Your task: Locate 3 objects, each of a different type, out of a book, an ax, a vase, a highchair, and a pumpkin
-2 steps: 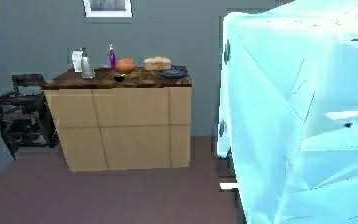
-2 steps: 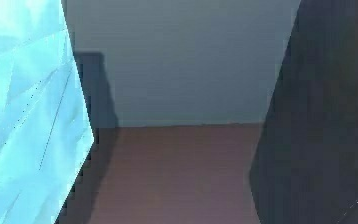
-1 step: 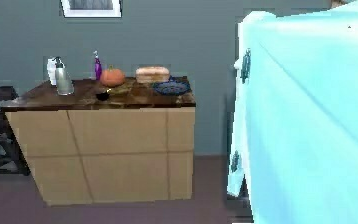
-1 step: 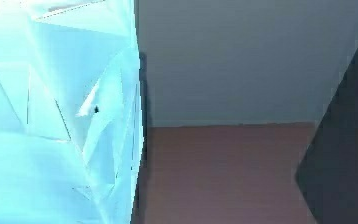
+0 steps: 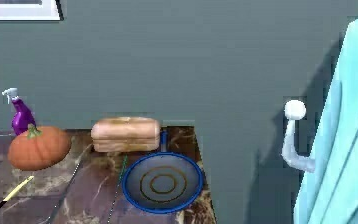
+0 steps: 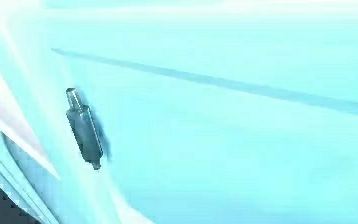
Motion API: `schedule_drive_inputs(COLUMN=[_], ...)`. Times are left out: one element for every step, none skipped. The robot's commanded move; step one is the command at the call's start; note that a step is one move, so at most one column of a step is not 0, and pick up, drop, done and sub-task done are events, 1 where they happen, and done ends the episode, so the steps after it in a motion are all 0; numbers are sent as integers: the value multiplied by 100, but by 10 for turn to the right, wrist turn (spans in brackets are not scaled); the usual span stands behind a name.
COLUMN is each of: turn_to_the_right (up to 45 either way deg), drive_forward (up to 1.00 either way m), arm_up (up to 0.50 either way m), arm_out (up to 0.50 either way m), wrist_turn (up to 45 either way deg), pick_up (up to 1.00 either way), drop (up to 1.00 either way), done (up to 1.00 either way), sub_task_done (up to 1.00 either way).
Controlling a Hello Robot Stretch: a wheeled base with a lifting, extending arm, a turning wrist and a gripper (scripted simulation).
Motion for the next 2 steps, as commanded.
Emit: schedule_drive_inputs(turn_to_the_right=[-360, 0], drive_forward=[0, 0], arm_up=[0, 0], arm_out=[0, 0], wrist_turn=[0, 0], pick_up=[0, 0], drop=[0, 0], done=[0, 0], sub_task_done=[0, 100])
